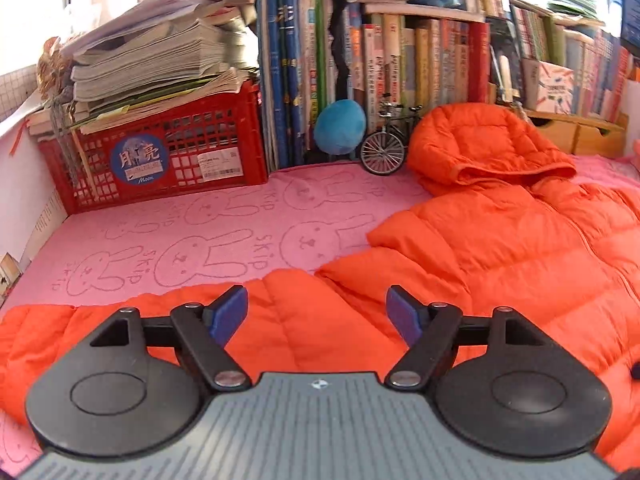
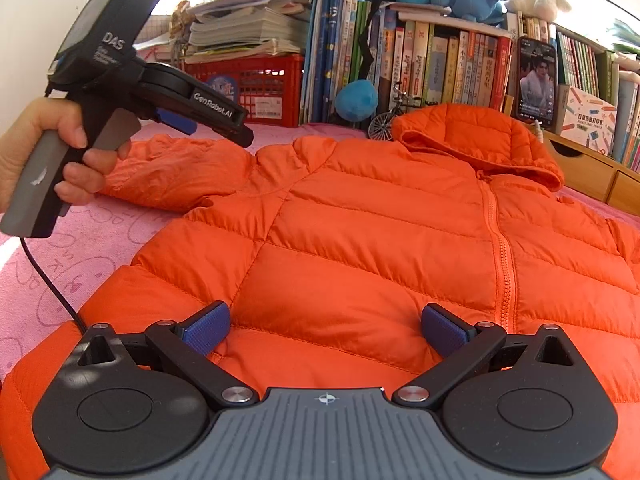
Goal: Fold clothes
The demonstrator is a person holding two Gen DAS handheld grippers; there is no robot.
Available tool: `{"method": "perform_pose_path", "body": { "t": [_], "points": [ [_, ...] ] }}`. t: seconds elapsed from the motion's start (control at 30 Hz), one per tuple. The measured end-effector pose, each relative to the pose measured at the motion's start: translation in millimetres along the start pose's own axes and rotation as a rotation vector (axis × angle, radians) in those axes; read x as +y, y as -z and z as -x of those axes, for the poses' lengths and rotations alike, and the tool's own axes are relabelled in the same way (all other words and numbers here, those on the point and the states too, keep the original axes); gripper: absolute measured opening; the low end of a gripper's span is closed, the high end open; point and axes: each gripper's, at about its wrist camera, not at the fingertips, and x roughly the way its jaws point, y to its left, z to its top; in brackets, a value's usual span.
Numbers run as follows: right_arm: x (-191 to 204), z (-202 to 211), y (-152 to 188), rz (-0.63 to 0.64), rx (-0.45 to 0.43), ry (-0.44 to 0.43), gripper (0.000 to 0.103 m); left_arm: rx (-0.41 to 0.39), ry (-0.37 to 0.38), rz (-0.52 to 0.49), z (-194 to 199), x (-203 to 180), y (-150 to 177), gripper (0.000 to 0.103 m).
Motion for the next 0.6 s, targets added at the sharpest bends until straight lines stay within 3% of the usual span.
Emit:
{"method": "perform_pose_path", "body": {
  "t": [0.1,0.23,0.43,0.5,0.57,0.6],
  "points": [
    [0.1,0.0,0.0,0.000,0.000,0.000,0.103,0.022,-0.055,-0.082,-7.9,-13.0,11.7,0.079],
    [0.5,1.0,0.4,0.002,-0.001,0.001,0.103,0.043,-0.106,-0.040,-37.7,-6.1,7.9,0.088],
    [1.5,1.8,0.0,0.003,0.000,0.004,0.103,0.057,-0.271,-0.037,-83.3,4.7,-19.3,0.100],
    [1.1,2.1,0.1,0.003,0.001,0.003,0.103,0.103,-0.300,0.015,-94.1,12.1,-31.8,0.094],
    [1.0,1.9,0.0,0.001,0.001,0.002,0.103,0.103,-0.298,0.052,-90.0,16.5,-35.3,0.075],
    [0.9,1.9,0.0,-0.001,0.001,0.002,0.103,0.096,-0.293,0.069,-85.9,18.3,-35.9,0.075]
  ]
}}
